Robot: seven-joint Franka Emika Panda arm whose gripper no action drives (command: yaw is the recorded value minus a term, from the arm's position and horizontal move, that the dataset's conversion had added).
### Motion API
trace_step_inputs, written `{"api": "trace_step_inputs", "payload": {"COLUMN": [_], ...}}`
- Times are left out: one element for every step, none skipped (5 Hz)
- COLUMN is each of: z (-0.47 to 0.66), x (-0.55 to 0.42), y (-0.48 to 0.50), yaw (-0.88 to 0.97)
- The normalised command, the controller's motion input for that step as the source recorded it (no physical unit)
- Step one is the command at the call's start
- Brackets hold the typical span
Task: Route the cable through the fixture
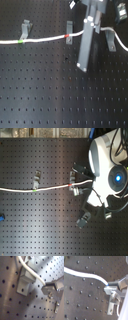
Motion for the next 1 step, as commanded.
{"api": "trace_step_inputs", "payload": {"z": [0.44], "x": [-0.059], "y": [0.037], "yaw": [0.1]}}
